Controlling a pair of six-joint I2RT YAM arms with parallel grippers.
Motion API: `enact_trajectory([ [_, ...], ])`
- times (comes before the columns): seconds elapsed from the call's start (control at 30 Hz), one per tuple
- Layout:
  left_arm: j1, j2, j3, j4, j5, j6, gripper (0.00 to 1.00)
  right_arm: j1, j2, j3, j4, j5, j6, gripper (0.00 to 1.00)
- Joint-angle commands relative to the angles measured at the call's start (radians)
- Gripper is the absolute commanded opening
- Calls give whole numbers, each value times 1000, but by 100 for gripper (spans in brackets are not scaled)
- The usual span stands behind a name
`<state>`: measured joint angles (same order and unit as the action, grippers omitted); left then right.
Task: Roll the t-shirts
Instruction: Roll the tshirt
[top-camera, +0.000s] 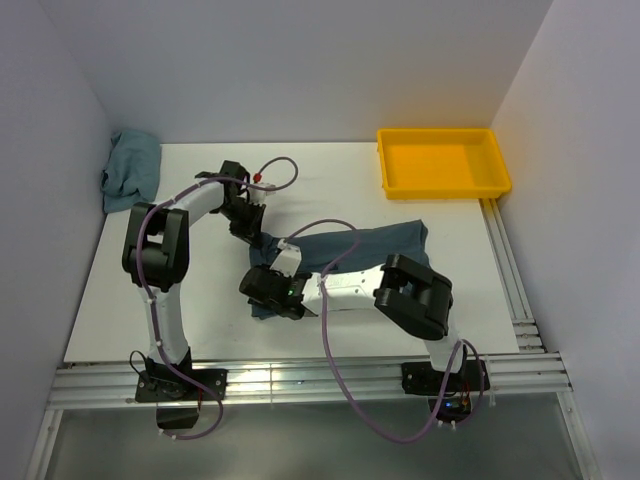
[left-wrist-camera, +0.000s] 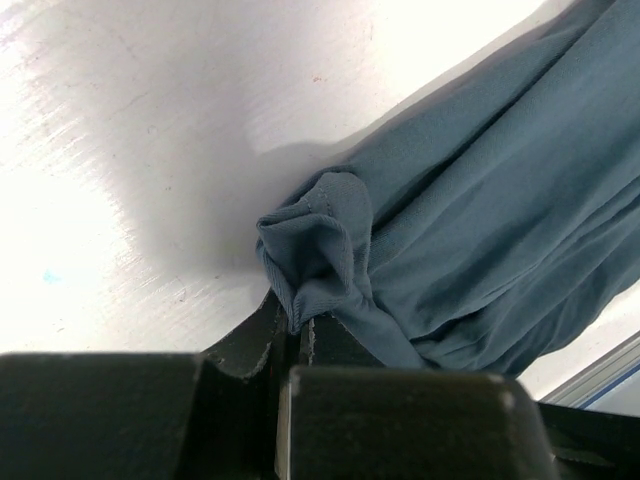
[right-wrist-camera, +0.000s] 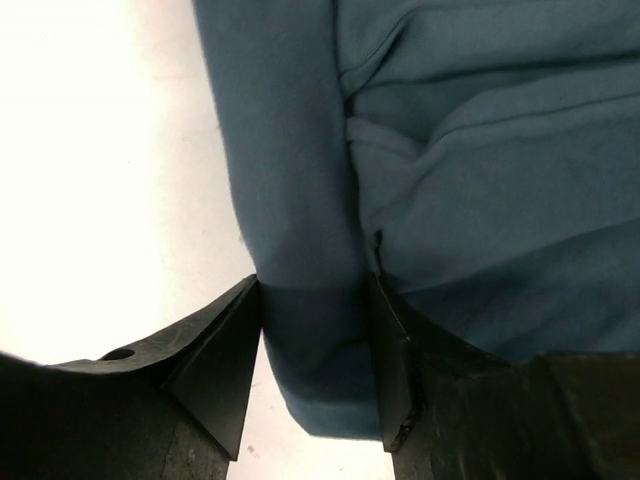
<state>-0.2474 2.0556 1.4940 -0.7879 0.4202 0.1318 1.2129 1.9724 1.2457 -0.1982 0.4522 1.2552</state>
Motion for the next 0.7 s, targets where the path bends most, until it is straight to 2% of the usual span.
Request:
enact_trajectory([
  [0.0, -1, 8, 40, 1, -74, 2, 0, 36, -52, -29, 8, -64, 7, 52],
  [0.07, -4, 14, 40, 0, -77, 0, 0, 34, -63, -52, 81, -84, 10, 49],
  [0.17, -6, 17, 46, -5, -78, -1, 0, 30, -69, -92, 150, -118, 38, 26],
  [0.23, -9, 17, 51, -13, -81, -1, 0, 16, -78, -150, 193, -129, 65, 20],
  [0.27, -9, 17, 54, -16, -84, -1, 0, 14, -96, -220, 270, -126, 107, 13],
  [0.33, -13, 18, 61, -23, -87, -1, 0, 2, -119, -313, 380, -144, 156, 11],
  [0.37, -13, 18, 63, -25, -90, -1, 0, -6, -133, -360, 514, -155, 212, 8],
  [0.4, -15, 21, 67, -27, -93, 0, 0, -12, -136, -447, 584, -165, 237, 7],
  [0.43, -16, 26, 69, -31, -95, 2, 0, -21, -141, -478, 679, -165, 253, 7],
  [0.53, -18, 31, 72, -33, -101, 0, 0, -21, -144, -540, 813, -193, 293, 8],
  [0.63, -20, 37, 74, -31, -103, -3, 0, -23, -123, -438, 699, -198, 241, 16],
  [0.67, -20, 38, 74, -31, -103, -4, 0, -13, -101, -370, 593, -196, 212, 23],
])
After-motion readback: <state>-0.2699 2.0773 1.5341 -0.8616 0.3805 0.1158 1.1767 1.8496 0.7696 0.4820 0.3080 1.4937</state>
